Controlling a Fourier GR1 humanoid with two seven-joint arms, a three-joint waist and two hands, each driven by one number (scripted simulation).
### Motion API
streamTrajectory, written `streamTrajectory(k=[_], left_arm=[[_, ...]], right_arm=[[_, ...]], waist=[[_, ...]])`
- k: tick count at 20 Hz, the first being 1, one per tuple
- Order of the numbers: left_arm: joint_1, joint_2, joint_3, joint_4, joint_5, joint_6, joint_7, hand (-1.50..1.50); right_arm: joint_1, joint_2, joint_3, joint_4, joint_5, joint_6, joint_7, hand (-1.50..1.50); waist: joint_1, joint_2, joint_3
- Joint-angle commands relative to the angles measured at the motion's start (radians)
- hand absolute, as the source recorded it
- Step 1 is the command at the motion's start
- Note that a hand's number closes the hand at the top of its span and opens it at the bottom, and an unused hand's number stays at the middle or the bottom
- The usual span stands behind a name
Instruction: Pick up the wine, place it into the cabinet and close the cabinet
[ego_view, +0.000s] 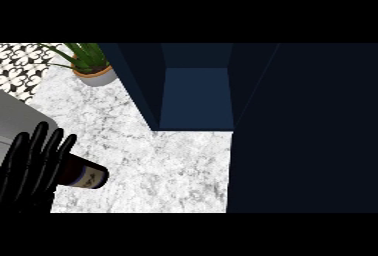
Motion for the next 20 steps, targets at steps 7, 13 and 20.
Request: streamTrajectory(k=[7,13,20], left_arm=[[0.112,-0.036,-0.154,-0.234,-0.026,0.071,0.152,-1.50],[0.070,-0.026,-0.161,-0.257,-0.062,0.119,0.202,-1.50],[0.040,-0.017,-0.171,-0.358,-0.077,0.191,0.321,-1.50]], right_arm=[[-0.017,0.011,0.069,-0.180,-0.022,-0.029,0.216,-1.50],[-0.083,-0.016,0.057,-0.272,-0.036,-0.059,0.371,-1.50],[-0.095,-0.011,0.040,-0.232,-0.057,-0.050,0.343,-1.50]], waist=[[0.000,0.004,0.001],[0.001,0.004,0.001],[0.000,0.003,0.002]])
